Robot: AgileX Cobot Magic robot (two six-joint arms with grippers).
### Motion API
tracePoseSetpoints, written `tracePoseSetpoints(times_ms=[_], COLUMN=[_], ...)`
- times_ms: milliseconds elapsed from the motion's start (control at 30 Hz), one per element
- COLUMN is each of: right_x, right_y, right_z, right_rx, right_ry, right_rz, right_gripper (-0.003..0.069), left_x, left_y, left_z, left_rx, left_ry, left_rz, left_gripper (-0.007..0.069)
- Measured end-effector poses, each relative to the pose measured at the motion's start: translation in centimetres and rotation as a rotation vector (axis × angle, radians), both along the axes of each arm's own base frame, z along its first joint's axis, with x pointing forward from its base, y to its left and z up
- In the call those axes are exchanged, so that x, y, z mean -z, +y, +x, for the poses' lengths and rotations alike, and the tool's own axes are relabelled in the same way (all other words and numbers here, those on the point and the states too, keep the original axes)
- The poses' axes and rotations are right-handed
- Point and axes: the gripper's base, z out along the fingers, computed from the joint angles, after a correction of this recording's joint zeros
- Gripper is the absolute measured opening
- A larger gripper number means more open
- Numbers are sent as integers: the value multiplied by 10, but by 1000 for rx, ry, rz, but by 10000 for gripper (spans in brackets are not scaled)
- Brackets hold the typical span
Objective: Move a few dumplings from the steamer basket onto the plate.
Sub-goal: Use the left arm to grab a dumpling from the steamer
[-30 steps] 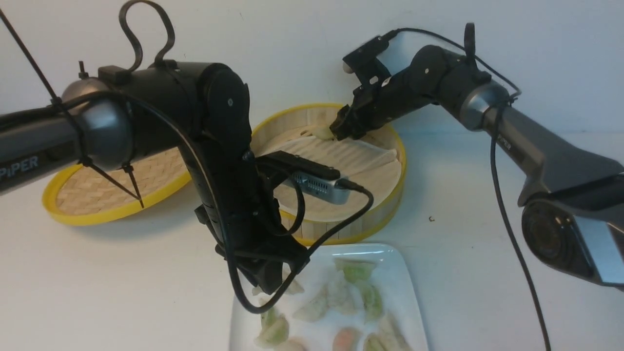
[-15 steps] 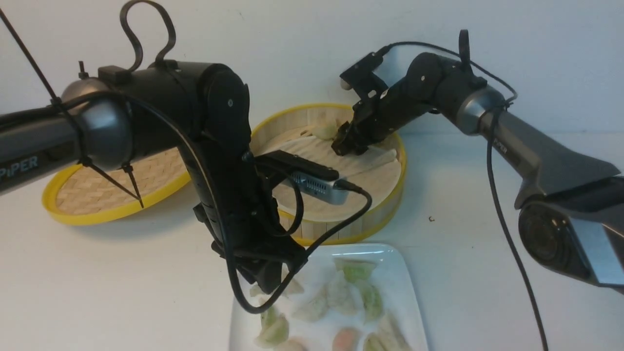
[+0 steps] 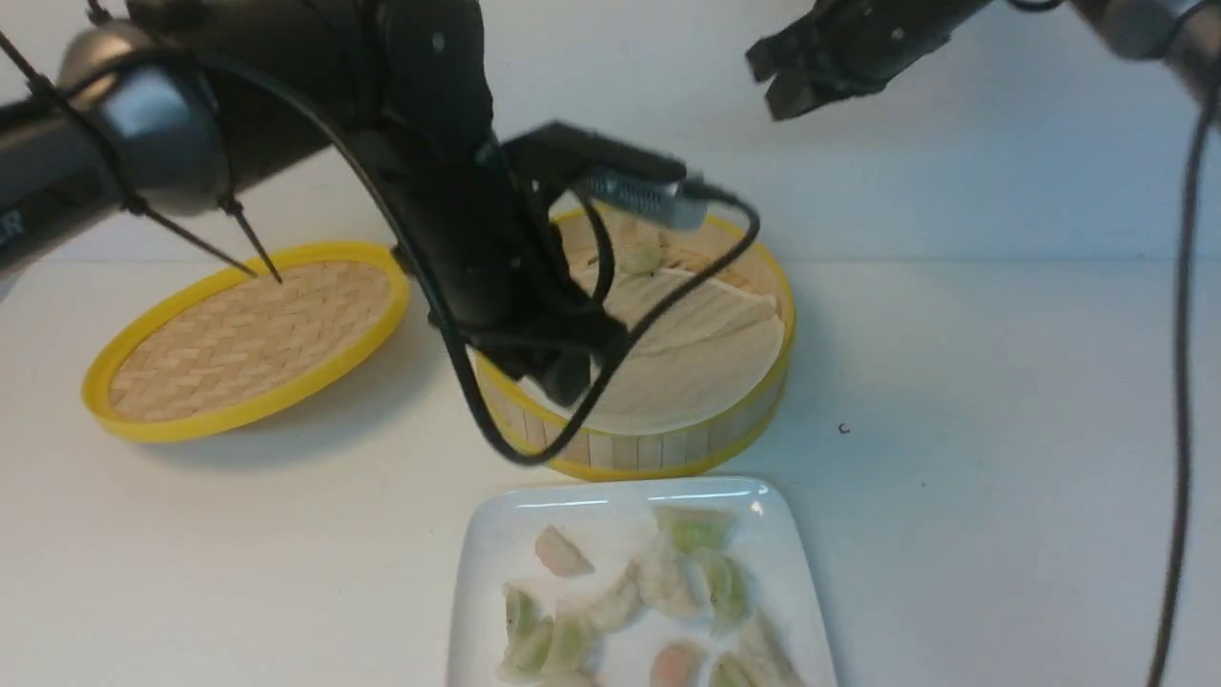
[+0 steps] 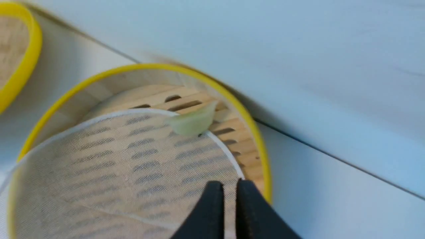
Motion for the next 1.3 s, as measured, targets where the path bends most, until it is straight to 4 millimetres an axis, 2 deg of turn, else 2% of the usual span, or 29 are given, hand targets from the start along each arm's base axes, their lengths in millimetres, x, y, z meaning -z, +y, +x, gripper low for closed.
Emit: tracePoseSetpoints(times_ms=[33, 100, 133, 167, 200, 233, 267, 300, 433, 467, 500, 533, 567, 667, 800, 933, 1100, 1200, 1300], right_x=[-8, -20, -33, -34, -45, -50, -47, -53, -55, -50, -50, -50, -48, -47, -47, -49, -50, -50, -50], right_y=[-4, -10, -15, -17, -21, -22, -28, -30, -42, -42, -45, -45, -47, -48, -46, -43, -40, -40, -40], right_z=[-9, -34, -53, -66, -86, -90, -116, -129, -184, -184, -201, -206, -214, -224, -228, -229, -230, -230, -230], right_rx=[3, 2, -3, -8, -13, -13, -26, -30, -45, -45, -47, -48, -50, -52, -58, -69, -76, -77, -77], right_ry=[2, 29, 26, 49, 46, 34, 74, 66, 91, 109, 112, 115, 122, 125, 132, 144, 151, 152, 152], right_rz=[-1, -8, -3, -1, 6, 9, 4, 9, 30, 29, 40, 46, 55, 72, 103, 152, 185, 186, 186], right_gripper=[1, -8, -11, -13, -14, -14, -15, -15, -15, -15, -15, -15, -15, -15, -15, -15, -15, -15, -15], left_x=[-9, -29, -38, -42, -46, -50, -52, -50, -14, -11, 9, 17, 37, 68, 97, 116, 131, 144, 159], left_y=[2, 9, 13, 16, 21, 24, 28, 31, 24, 22, 17, 16, 13, 12, 10, 6, 4, 2, -1], left_z=[5, 16, 24, 32, 42, 46, 66, 74, 120, 124, 141, 146, 158, 177, 193, 205, 215, 218, 219], left_rx=[-4, -8, -15, -25, -38, -43, -44, -35, 65, 77, 132, 153, 187, 214, 196, 154, 128, 146, 174], left_ry=[-36, -111, -142, -152, -164, -178, -185, -191, -200, -210, -233, -242, -257, -288, -320, -378, -438, -443, -432], left_rz=[-16, -48, -72, -101, -143, -154, -236, -257, -326, -328, -308, -297, -269, -213, -202, -219, -252, -253, -251], left_gripper=[92, 30, 14, 8, 5, 4, 4, 4, 4, 4, 4, 4, 4, 4, 4, 4, 13, 50, 117])
